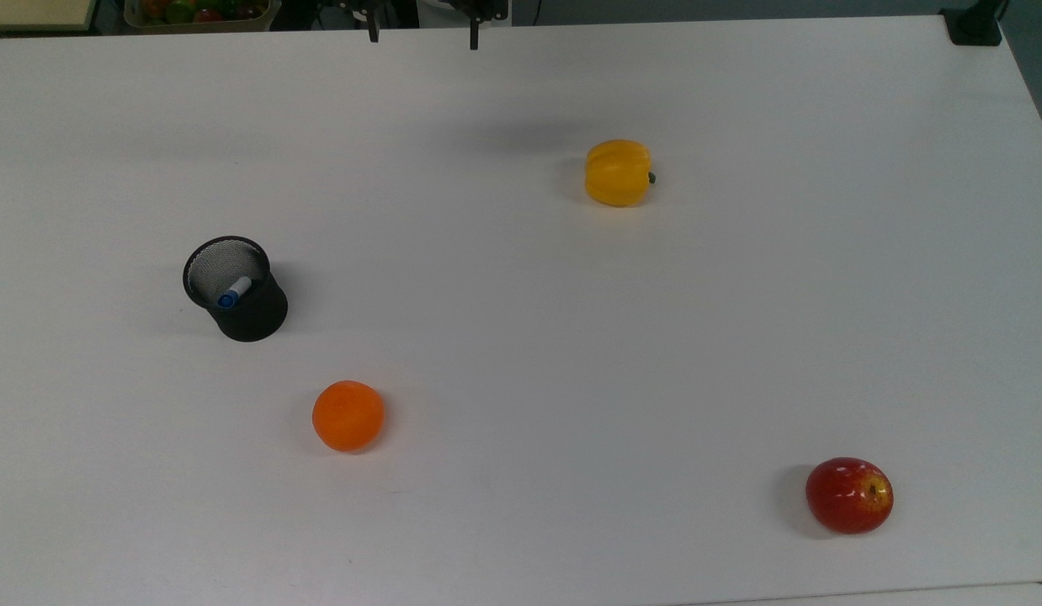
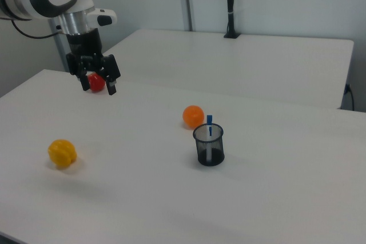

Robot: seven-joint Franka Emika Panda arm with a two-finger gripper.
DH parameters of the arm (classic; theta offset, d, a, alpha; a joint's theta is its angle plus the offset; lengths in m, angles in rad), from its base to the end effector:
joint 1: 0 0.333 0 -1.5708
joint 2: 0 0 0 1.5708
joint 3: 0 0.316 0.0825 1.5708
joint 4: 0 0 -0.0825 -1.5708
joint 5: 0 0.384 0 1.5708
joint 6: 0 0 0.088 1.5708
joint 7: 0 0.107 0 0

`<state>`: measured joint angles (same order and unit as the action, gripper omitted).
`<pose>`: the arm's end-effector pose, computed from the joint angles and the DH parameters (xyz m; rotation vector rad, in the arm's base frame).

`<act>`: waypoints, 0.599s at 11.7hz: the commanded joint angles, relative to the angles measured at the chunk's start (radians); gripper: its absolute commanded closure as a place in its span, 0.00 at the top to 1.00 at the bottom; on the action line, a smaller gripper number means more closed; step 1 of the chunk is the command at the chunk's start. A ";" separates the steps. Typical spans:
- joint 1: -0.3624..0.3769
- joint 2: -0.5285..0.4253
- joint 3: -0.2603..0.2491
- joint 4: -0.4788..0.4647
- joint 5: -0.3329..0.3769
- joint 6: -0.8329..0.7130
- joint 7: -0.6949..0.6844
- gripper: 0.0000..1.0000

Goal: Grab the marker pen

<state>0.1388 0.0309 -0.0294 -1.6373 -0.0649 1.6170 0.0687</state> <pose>0.5622 0.0553 0.5799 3.0701 0.0696 -0.0693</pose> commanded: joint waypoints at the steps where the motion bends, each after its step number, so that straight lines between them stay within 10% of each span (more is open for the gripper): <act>1: -0.001 -0.014 -0.006 -0.013 0.017 -0.002 -0.021 1.00; 7: -0.024 -0.008 -0.009 0.002 0.017 -0.003 -0.102 1.00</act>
<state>0.1366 0.0309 -0.0294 -1.6374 -0.0649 1.6171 0.0532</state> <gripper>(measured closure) 0.000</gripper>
